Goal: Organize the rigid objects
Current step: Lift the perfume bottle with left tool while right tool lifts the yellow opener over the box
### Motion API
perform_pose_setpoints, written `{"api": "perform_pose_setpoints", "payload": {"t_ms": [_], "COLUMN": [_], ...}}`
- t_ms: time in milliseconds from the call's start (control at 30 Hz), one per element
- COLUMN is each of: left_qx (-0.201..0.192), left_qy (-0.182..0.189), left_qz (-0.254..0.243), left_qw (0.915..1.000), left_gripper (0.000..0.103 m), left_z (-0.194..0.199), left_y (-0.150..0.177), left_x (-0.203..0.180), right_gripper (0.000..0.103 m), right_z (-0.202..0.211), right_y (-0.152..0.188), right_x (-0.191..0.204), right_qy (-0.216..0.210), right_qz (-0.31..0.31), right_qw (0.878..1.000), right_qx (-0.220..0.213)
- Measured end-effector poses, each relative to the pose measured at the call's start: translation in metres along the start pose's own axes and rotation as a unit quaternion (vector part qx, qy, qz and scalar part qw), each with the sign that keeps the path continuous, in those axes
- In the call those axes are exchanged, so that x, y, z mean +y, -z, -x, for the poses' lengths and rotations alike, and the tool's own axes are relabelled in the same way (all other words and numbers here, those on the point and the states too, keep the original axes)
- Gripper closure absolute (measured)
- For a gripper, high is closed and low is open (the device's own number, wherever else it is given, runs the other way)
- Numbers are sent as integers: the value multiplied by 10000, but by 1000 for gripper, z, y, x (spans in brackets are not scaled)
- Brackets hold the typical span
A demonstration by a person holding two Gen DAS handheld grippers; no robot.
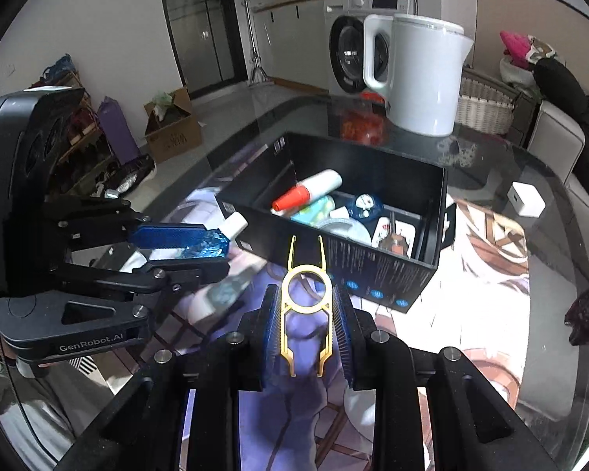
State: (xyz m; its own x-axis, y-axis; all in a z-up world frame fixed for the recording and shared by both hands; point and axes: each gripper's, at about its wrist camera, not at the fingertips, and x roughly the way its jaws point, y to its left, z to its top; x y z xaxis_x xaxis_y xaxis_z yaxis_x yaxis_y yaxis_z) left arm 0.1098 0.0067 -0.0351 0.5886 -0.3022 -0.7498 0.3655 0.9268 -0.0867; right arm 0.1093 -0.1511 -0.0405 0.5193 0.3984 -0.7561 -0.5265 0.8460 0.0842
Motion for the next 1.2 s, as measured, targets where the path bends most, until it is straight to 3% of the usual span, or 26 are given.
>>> {"api": "perform_pose_setpoints", "payload": {"t_ms": [267, 500, 733, 1200], "left_qx": [-1391, -2084, -2455, -2652], "left_qy": [-261, -446, -432, -454], "left_qz": [11, 113, 77, 163], "left_qw": [9899, 9770, 9684, 9630], "left_gripper": [74, 74, 74, 74], "left_z": [53, 77, 90, 96], "left_y": [-9, -10, -9, -14], "left_x": [-1, 2, 2, 1], "right_gripper": [77, 77, 77, 77], "right_z": [54, 80, 88, 97], "right_y": [-11, -12, -12, -19], "right_x": [21, 20, 18, 22], "right_qy": [75, 272, 290, 251], "right_qz": [299, 114, 7, 92], "right_qw": [9878, 9728, 9702, 9653], "right_qx": [-1529, -2297, -2405, -2600]}}
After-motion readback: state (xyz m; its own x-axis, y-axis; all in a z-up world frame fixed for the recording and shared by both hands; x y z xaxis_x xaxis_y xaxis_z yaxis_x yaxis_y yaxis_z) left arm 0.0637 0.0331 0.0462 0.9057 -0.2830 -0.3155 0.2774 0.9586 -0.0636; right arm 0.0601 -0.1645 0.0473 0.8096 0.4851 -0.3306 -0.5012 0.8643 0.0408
